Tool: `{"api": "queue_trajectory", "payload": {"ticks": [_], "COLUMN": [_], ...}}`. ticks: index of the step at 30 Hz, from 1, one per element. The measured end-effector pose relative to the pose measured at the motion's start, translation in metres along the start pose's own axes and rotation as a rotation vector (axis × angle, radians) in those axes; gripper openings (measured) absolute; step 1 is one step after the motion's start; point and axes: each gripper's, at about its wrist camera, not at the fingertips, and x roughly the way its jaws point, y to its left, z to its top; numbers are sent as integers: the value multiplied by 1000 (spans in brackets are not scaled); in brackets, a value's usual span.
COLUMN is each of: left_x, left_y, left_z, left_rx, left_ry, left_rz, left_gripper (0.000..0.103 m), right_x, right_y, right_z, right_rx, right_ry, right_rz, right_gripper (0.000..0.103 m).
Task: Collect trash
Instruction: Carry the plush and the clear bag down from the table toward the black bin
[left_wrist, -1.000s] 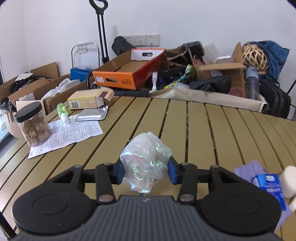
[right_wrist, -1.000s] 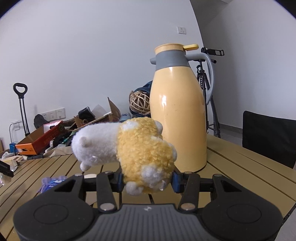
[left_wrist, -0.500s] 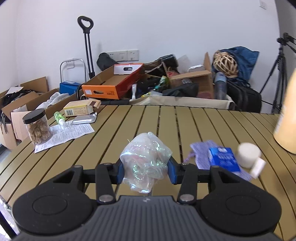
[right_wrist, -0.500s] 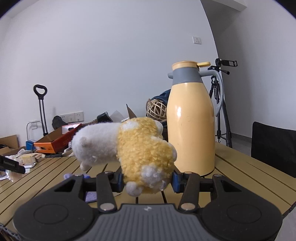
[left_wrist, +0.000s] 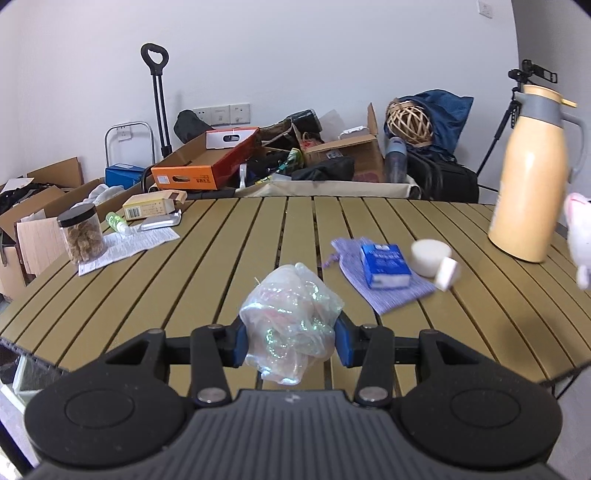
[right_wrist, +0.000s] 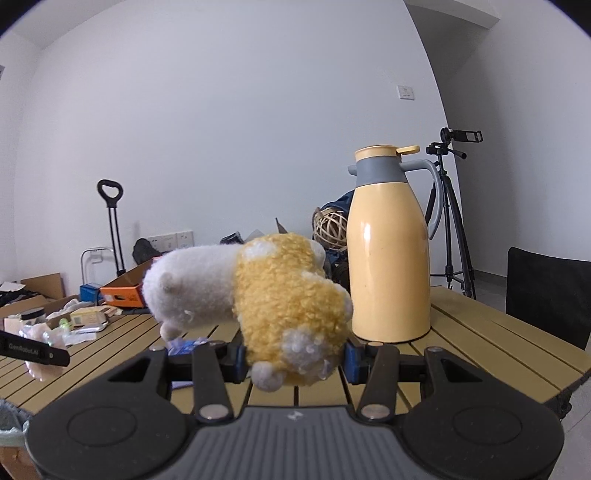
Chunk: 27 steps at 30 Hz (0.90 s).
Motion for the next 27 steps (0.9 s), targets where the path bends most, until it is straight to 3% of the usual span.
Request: {"api": "queue_trajectory", "payload": {"ticks": [18,27], "left_x": [-67,-81], "left_y": [-1,1], "left_z": [-63,-100], "left_rx": [-19,-19], "left_ry": [12,52], "left_rz": [-49,-52], "left_gripper": [45,45], "right_x": [-67,-88], "right_y": [12,19], "right_z": [-42,-65], "right_rx": [-54,-81], "right_ry": [82,146], "right_rz": [52,64], "right_gripper": [46,46]}}
